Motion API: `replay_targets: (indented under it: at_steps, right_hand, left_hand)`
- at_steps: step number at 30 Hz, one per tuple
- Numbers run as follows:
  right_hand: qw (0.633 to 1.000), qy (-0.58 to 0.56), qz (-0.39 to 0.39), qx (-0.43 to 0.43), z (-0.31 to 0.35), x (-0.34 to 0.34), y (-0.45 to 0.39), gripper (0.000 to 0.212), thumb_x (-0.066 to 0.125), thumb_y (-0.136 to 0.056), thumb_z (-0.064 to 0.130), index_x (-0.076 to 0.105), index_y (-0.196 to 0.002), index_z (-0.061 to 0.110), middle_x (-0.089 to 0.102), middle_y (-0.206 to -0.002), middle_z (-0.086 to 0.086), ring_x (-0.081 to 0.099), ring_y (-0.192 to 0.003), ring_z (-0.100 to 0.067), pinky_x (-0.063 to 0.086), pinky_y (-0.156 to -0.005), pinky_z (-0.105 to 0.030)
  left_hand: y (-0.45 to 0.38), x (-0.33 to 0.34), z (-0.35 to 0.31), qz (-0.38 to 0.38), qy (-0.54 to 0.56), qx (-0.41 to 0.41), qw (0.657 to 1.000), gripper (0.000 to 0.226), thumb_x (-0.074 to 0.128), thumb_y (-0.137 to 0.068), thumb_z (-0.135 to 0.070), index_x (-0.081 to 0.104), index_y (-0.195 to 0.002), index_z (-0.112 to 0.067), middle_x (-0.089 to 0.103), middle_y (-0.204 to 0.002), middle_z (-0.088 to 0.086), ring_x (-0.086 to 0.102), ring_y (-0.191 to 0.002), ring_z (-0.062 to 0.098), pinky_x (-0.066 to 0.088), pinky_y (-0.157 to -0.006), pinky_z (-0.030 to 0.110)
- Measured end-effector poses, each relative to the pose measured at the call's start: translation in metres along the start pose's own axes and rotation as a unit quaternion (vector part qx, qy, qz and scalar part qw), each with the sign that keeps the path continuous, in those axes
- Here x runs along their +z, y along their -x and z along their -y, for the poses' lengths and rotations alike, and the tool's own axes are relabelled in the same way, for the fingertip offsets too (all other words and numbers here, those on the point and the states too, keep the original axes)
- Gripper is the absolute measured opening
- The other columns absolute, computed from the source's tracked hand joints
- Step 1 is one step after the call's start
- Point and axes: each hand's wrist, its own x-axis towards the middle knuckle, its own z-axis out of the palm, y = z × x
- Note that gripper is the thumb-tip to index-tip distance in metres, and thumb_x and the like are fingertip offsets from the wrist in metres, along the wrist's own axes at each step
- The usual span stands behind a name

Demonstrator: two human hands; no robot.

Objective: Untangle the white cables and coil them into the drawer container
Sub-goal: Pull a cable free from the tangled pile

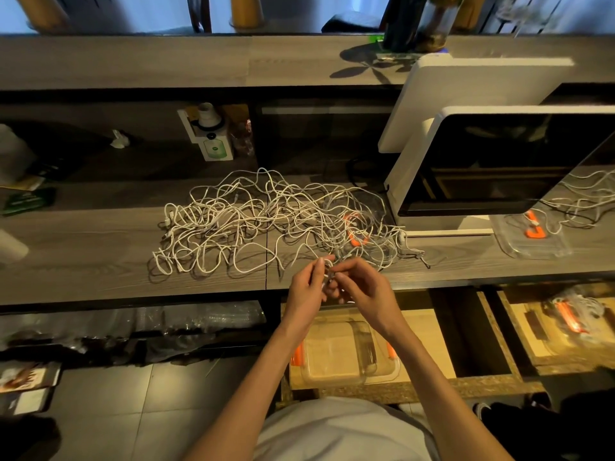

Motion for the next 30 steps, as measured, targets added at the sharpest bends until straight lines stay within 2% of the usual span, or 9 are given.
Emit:
replay_targets:
  at_steps: [6, 11, 14, 17, 19, 22, 24, 26, 30]
  right_hand:
    - [0.998, 0.043, -0.041, -0.008, -0.008, 0.000, -0.003, 0.009, 0.072, -0.095, 0.011, 0.073, -0.104, 0.015, 0.071, -0.104, -0.004, 0.071, -0.092, -0.019, 0.058, -0.077, -0.027]
    - [0.997, 0.039, -0.062, 0.011, -0.004, 0.003, -0.004, 0.010, 0.070, -0.097, 0.013, 0.067, -0.107, 0.012, 0.071, -0.100, -0.001, 0.072, -0.081, -0.020, 0.054, -0.046, -0.029]
    - [0.996, 0.051, -0.070, 0.004, -0.006, 0.003, -0.007, 0.010, 0.073, -0.095, 0.015, 0.068, -0.104, 0.013, 0.072, -0.100, 0.001, 0.071, -0.086, -0.019, 0.052, -0.054, -0.023]
    - [0.996, 0.060, -0.059, 0.000, -0.011, 0.004, -0.009, 0.006, 0.074, -0.094, 0.017, 0.069, -0.098, 0.016, 0.074, -0.097, 0.003, 0.072, -0.090, -0.020, 0.057, -0.069, -0.032]
    - [0.996, 0.075, -0.054, -0.007, -0.013, 0.006, -0.007, 0.006, 0.075, -0.094, 0.016, 0.071, -0.096, 0.020, 0.074, -0.096, 0.005, 0.072, -0.091, -0.018, 0.057, -0.070, -0.036]
    - [0.989, 0.128, -0.040, -0.063, -0.015, 0.008, -0.003, 0.008, 0.071, -0.097, 0.013, 0.073, -0.102, 0.019, 0.070, -0.101, 0.007, 0.070, -0.097, -0.015, 0.060, -0.076, -0.039]
    - [0.980, 0.172, -0.011, -0.096, -0.018, 0.009, 0.000, 0.014, 0.069, -0.098, 0.015, 0.072, -0.111, 0.018, 0.066, -0.109, 0.008, 0.067, -0.102, -0.013, 0.059, -0.083, -0.037]
    - [0.976, 0.196, -0.007, -0.098, -0.021, 0.012, 0.002, 0.017, 0.070, -0.098, 0.018, 0.071, -0.114, 0.020, 0.062, -0.112, 0.009, 0.065, -0.103, -0.012, 0.058, -0.083, -0.037]
    - [0.973, 0.204, -0.047, -0.099, -0.024, 0.016, 0.003, 0.007, 0.067, -0.099, 0.018, 0.070, -0.106, 0.018, 0.060, -0.105, 0.006, 0.063, -0.097, -0.009, 0.056, -0.080, -0.038]
  left_hand:
    - [0.000, 0.005, -0.004, -0.028, -0.021, -0.019, 0.999, 0.042, 0.032, -0.111, -0.031, 0.062, -0.131, -0.010, 0.065, -0.079, -0.004, 0.052, -0.057, 0.005, 0.041, -0.054, 0.021]
    - [0.009, 0.015, -0.013, -0.041, -0.168, 0.025, 0.985, 0.052, 0.027, -0.109, -0.041, 0.063, -0.102, -0.005, 0.054, -0.066, -0.004, 0.054, -0.061, 0.005, 0.040, -0.057, 0.018]
    - [0.012, 0.016, -0.014, -0.034, -0.189, 0.032, 0.981, 0.054, 0.024, -0.109, -0.043, 0.065, -0.106, -0.008, 0.055, -0.069, -0.002, 0.056, -0.065, 0.010, 0.039, -0.065, 0.028]
    - [0.010, 0.014, -0.012, -0.037, -0.171, 0.024, 0.984, 0.056, 0.022, -0.108, -0.046, 0.063, -0.130, -0.014, 0.068, -0.092, 0.008, 0.061, -0.072, 0.019, 0.047, -0.071, 0.033]
    - [0.005, 0.011, -0.010, -0.045, -0.144, 0.003, 0.989, 0.054, 0.022, -0.108, -0.046, 0.062, -0.134, -0.020, 0.070, -0.098, 0.008, 0.060, -0.067, 0.016, 0.047, -0.070, 0.031]
    - [-0.006, 0.007, -0.004, -0.061, -0.076, -0.046, 0.994, 0.052, 0.028, -0.109, -0.046, 0.071, -0.108, -0.017, 0.066, -0.076, 0.011, 0.058, -0.063, 0.023, 0.046, -0.071, 0.043]
    - [-0.007, 0.004, -0.002, -0.069, -0.036, -0.076, 0.994, 0.050, 0.034, -0.104, -0.051, 0.070, -0.092, -0.018, 0.068, -0.077, 0.016, 0.061, -0.070, 0.026, 0.044, -0.070, 0.043]
    - [-0.007, 0.002, 0.000, -0.063, -0.014, -0.096, 0.993, 0.050, 0.036, -0.104, -0.051, 0.070, -0.087, -0.019, 0.071, -0.082, 0.017, 0.062, -0.075, 0.029, 0.043, -0.070, 0.040]
    - [-0.008, 0.005, 0.006, -0.049, -0.023, -0.120, 0.991, 0.048, 0.036, -0.108, -0.039, 0.068, -0.084, -0.014, 0.060, -0.070, 0.011, 0.053, -0.062, 0.021, 0.039, -0.065, 0.034]
